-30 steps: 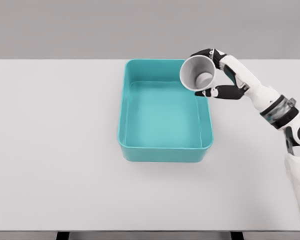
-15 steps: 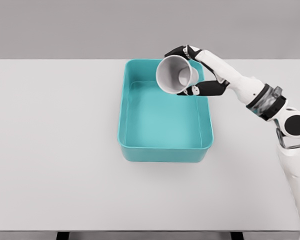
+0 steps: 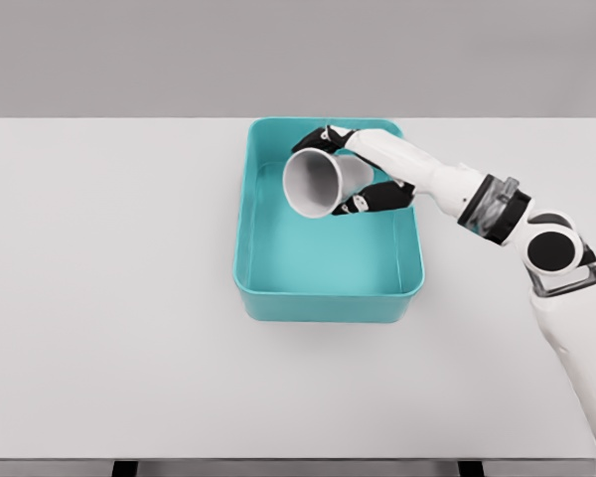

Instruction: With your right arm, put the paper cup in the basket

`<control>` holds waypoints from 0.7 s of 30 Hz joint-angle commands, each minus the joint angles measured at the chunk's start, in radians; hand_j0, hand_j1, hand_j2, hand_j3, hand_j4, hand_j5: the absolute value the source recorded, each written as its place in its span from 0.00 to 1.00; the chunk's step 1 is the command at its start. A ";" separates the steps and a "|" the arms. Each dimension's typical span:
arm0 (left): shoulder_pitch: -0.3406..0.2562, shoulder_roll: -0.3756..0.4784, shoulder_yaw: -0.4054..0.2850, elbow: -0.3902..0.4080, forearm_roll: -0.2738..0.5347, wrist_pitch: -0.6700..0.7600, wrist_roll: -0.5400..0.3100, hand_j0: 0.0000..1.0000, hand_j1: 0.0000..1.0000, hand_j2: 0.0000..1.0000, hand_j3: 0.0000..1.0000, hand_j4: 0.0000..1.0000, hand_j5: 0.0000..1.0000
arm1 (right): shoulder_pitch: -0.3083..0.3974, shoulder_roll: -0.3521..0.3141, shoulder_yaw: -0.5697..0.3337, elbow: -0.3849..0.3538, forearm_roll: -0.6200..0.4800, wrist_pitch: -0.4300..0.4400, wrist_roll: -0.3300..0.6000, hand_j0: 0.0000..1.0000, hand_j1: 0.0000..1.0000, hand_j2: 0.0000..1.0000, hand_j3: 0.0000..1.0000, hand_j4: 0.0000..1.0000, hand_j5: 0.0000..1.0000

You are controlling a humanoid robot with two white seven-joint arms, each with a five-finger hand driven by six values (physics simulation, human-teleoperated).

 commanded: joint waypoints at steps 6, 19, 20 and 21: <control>0.000 0.000 0.000 0.000 0.000 0.000 0.000 1.00 1.00 1.00 1.00 1.00 1.00 | 0.000 -0.030 0.050 0.007 0.054 0.002 0.000 0.59 0.59 0.59 0.59 0.59 0.59; -0.002 0.000 0.000 0.000 0.000 0.000 0.000 1.00 1.00 1.00 1.00 1.00 1.00 | 0.000 -0.037 0.089 0.007 0.166 0.012 0.000 0.97 0.97 0.97 0.97 0.97 0.97; 0.000 0.000 0.000 0.000 0.000 0.000 0.000 1.00 1.00 1.00 1.00 1.00 1.00 | 0.000 -0.037 0.089 0.004 0.167 0.040 0.000 0.97 0.97 0.97 0.97 0.97 0.97; 0.000 0.000 0.000 0.000 0.000 0.000 0.000 1.00 1.00 1.00 1.00 1.00 1.00 | 0.000 -0.037 0.089 0.002 0.167 0.043 0.000 0.97 0.97 0.97 0.97 0.97 0.97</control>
